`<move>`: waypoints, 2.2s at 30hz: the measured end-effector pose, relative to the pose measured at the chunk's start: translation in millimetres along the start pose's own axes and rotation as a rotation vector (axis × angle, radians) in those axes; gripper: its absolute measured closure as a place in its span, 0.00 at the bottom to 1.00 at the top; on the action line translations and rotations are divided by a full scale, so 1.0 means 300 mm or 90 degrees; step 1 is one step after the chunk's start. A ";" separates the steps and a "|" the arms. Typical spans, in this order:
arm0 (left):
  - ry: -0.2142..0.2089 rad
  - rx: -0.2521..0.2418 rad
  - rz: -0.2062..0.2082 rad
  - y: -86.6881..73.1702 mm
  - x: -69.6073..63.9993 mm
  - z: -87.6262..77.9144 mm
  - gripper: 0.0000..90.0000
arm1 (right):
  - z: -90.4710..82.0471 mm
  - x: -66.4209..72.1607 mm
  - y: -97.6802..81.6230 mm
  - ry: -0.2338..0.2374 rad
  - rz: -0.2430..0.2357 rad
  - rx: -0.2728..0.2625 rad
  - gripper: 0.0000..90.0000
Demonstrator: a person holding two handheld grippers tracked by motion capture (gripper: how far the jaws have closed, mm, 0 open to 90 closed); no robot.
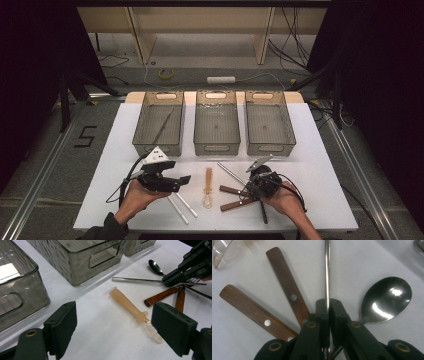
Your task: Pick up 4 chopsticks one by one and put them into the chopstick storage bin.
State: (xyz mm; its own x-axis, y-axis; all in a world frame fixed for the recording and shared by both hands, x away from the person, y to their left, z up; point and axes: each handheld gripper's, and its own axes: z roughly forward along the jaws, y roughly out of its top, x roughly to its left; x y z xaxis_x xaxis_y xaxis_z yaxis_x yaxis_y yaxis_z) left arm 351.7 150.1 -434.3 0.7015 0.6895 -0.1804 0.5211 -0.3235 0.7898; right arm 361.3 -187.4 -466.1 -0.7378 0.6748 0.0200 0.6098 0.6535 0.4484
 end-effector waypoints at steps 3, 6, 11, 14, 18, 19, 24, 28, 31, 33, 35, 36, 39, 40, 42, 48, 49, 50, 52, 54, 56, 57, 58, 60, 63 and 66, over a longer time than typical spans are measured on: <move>0.001 -0.001 0.001 0.001 -0.001 -0.001 0.23 | -0.001 0.000 0.001 0.010 -0.001 -0.001 0.96; 0.001 -0.002 0.003 0.002 -0.002 -0.001 0.23 | -0.016 0.000 0.005 0.010 -0.002 -0.013 0.96; -0.015 -0.015 -0.008 0.013 -0.004 -0.004 0.23 | -0.064 -0.014 0.009 0.014 0.000 -0.043 0.96; -0.014 -0.014 0.001 0.016 -0.006 -0.003 0.23 | -0.096 -0.018 0.013 0.019 -0.005 -0.062 0.96; -0.017 -0.023 0.011 0.028 -0.014 -0.007 0.23 | -0.118 -0.007 0.023 0.027 -0.019 -0.076 0.96; -0.017 -0.024 0.016 0.033 -0.016 -0.008 0.23 | -0.121 -0.003 0.026 0.028 -0.025 -0.077 0.96; -0.026 -0.026 0.030 0.051 -0.026 -0.002 0.23 | -0.129 0.031 0.048 0.043 -0.057 -0.080 0.96; -0.033 -0.018 0.052 0.060 -0.042 0.011 0.23 | -0.128 0.062 0.069 0.056 -0.089 -0.075 0.96; -0.039 -0.008 0.068 0.067 -0.052 0.018 0.23 | -0.126 0.079 0.082 0.066 -0.107 -0.068 0.96; -0.055 0.003 0.067 0.075 -0.057 0.027 0.23 | -0.122 0.087 0.091 0.071 -0.123 -0.062 0.96; -0.053 0.009 0.084 0.080 -0.065 0.034 0.23 | -0.119 0.093 0.099 0.077 -0.131 -0.058 0.96; -0.055 0.012 0.087 0.083 -0.069 0.037 0.23 | -0.117 0.097 0.102 0.078 -0.135 -0.055 0.96; -0.061 0.024 0.106 0.092 -0.082 0.047 0.23 | -0.117 0.107 0.108 0.088 -0.152 -0.053 0.96; -0.062 0.034 0.114 0.093 -0.088 0.053 0.23 | -0.117 0.110 0.110 0.090 -0.156 -0.054 0.96; -0.063 0.048 0.135 0.093 -0.100 0.064 0.23 | -0.117 0.117 0.113 0.094 -0.164 -0.052 0.96; -0.071 0.094 0.178 0.081 -0.123 0.094 0.24 | -0.114 0.140 0.126 0.111 -0.191 -0.045 0.96; -0.074 0.099 0.183 0.080 -0.124 0.097 0.25 | -0.115 0.144 0.128 0.115 -0.195 -0.044 0.96; -0.072 0.101 0.188 0.079 -0.126 0.098 0.25 | -0.115 0.146 0.130 0.117 -0.199 -0.045 0.96; -0.068 0.106 0.198 0.077 -0.132 0.099 0.27 | -0.114 0.152 0.133 0.119 -0.203 -0.044 0.96; -0.074 0.111 0.213 0.076 -0.136 0.101 0.30 | -0.114 0.158 0.134 0.123 -0.210 -0.043 0.96; -0.079 0.122 0.222 0.074 -0.141 0.103 0.32 | -0.118 0.160 0.136 0.127 -0.215 -0.046 0.96; -0.075 0.124 0.227 0.072 -0.144 0.105 0.33 | -0.119 0.162 0.137 0.129 -0.216 -0.048 0.96; -0.071 0.130 0.238 0.071 -0.147 0.105 0.34 | -0.120 0.165 0.138 0.130 -0.217 -0.048 0.96; -0.072 0.133 0.246 0.071 -0.150 0.104 0.37 | -0.119 0.168 0.138 0.133 -0.224 -0.046 0.96; -0.077 0.141 0.263 0.068 -0.154 0.105 0.41 | -0.118 0.172 0.139 0.138 -0.229 -0.049 0.96; -0.082 0.153 0.280 0.062 -0.161 0.109 0.43 | -0.121 0.175 0.138 0.141 -0.238 -0.051 0.96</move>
State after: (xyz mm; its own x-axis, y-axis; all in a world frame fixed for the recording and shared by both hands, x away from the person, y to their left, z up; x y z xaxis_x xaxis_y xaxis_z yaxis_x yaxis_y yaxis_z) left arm 343.6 89.7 -430.1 0.9258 0.3740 0.0555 0.2498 -0.7154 0.6526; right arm 337.4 -137.3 -414.1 -0.9530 0.3014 0.0312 0.2716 0.8041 0.5288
